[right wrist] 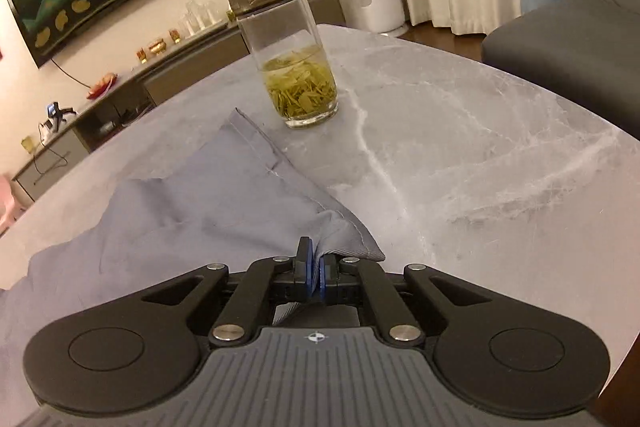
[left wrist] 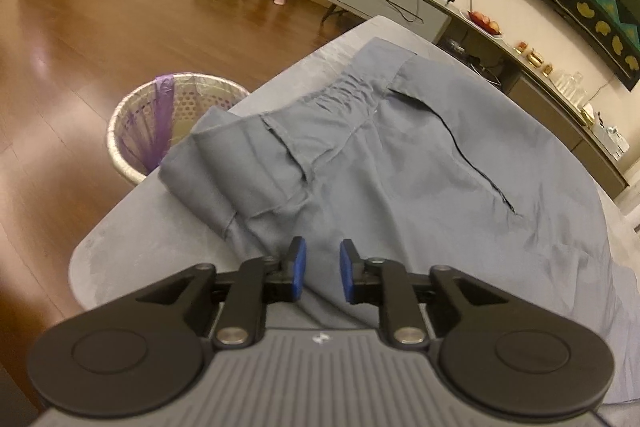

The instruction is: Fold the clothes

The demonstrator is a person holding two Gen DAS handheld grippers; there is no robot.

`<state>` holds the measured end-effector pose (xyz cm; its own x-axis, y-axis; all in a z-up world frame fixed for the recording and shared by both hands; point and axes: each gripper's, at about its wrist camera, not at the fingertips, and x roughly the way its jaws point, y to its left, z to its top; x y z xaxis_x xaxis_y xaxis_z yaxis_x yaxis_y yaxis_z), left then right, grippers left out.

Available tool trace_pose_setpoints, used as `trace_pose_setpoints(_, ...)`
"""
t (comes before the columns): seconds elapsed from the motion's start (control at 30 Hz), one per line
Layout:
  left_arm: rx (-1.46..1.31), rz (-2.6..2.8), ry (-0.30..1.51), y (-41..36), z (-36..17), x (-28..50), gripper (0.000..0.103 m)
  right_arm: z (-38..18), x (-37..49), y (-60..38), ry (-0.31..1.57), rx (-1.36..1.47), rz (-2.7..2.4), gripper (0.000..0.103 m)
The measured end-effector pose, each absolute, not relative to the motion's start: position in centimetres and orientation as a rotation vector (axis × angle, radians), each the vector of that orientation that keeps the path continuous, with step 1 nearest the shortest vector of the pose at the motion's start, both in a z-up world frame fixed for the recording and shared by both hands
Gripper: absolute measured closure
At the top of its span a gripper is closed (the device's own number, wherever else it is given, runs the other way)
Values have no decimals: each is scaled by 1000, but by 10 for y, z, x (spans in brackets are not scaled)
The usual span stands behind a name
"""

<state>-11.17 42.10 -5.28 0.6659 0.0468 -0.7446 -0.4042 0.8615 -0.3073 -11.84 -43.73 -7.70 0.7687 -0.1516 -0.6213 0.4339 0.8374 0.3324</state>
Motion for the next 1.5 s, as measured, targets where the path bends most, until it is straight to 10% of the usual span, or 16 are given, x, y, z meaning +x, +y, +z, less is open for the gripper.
trace_pose_setpoints(0.07, -543, 302, 766, 425, -50, -124, 64, -73, -120, -437, 612, 499, -322, 88)
trace_pose_setpoints(0.13, -618, 328, 734, 430, -50, -133, 43, -72, -128, -439, 594, 504, -342, 40)
trace_pose_setpoints(0.2, -683, 338, 720, 434, -52, -139, 32, -74, -133, -438, 594, 497, -369, 24)
trace_pose_setpoints(0.57, -618, 269, 725, 424, -59, -95, 17, -85, -121, -418, 583, 631, -219, 20)
trace_pose_setpoints(0.87, -707, 282, 632, 434, -68, -98, 14, -92, -116, -419, 529, 738, -172, 28)
trace_pose_setpoints(0.93, -693, 261, 646, 430, -68, -87, 16, -95, -113, -421, 522, 752, -205, 58)
trace_pose_setpoints(1.0, -698, 219, 698, 428, -73, -74, 81, -97, -108, -421, 526, 757, -218, 66)
trace_pose_setpoints(1.03, -701, 199, 724, 427, -76, -67, 93, -97, -103, -417, 543, 750, -181, 69)
trace_pose_setpoints(1.17, -799, 196, 662, 440, -88, -74, 96, -95, -95, -409, 589, 652, -181, 95)
trace_pose_setpoints(1.5, -777, 38, 286, 419, 24, -130, 99, 14, -128, -392, 386, 489, -66, 100)
